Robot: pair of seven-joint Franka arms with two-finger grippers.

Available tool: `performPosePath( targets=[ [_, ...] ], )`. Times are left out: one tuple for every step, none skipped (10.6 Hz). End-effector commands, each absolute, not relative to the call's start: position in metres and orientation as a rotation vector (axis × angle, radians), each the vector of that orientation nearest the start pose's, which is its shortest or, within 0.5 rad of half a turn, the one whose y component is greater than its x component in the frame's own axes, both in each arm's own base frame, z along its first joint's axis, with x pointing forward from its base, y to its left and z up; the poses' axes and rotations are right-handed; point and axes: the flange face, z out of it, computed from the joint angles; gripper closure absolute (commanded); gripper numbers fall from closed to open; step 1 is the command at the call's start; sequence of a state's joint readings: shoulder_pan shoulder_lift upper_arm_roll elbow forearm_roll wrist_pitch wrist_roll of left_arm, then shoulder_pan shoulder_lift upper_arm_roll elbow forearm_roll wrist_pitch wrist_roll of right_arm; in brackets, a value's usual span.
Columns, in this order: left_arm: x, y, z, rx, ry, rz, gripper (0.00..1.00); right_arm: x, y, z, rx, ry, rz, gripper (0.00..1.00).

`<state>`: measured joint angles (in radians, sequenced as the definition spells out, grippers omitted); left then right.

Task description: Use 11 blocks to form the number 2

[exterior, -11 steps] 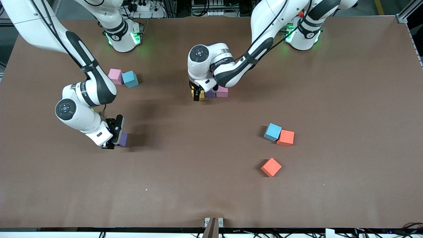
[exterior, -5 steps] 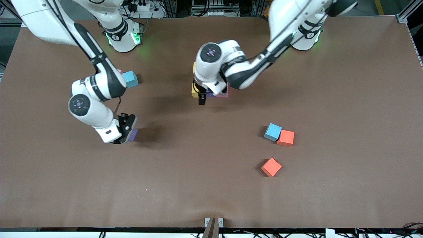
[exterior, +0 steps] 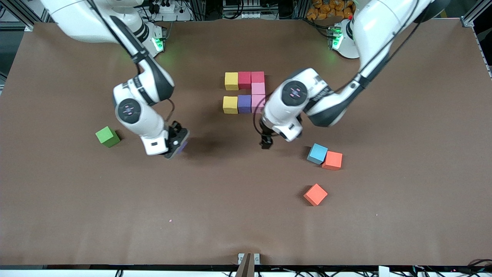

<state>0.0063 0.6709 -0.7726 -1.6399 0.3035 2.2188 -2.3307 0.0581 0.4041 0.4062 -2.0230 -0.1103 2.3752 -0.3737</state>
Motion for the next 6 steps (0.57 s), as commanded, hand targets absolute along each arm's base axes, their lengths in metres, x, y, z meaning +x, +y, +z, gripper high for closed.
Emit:
performPosePath(
  targets=[
    [0.585,-0.362,0.334,-2.431,-2.184,0.26,0.0,0.503,0.321,0.268,-2.873,-1.048,0.022,0.66],
    [0.602,-0.337,0.337,-2.472,-2.16,0.247,0.0,0.486,0.347,0.266,-2.934,-0.868,0.041,0.66],
    [0.618,-0.311,0.338,-2.477,-2.175,0.239,0.0,0.474,0.363,0.264,-2.977,-0.711,0.052,0.66],
    [0.631,-0.288,0.338,-2.461,-2.201,0.231,0.0,0.462,0.38,0.261,-3.003,-0.588,0.063,0.67],
    [0.637,-0.275,0.335,-2.499,-2.161,0.21,0.0,0.454,0.392,0.256,-3.025,-0.444,0.07,0.67],
    [0.647,-0.261,0.334,-2.543,-2.117,0.185,0.0,0.451,0.397,0.251,-3.034,-0.339,0.073,0.67]
  ],
)
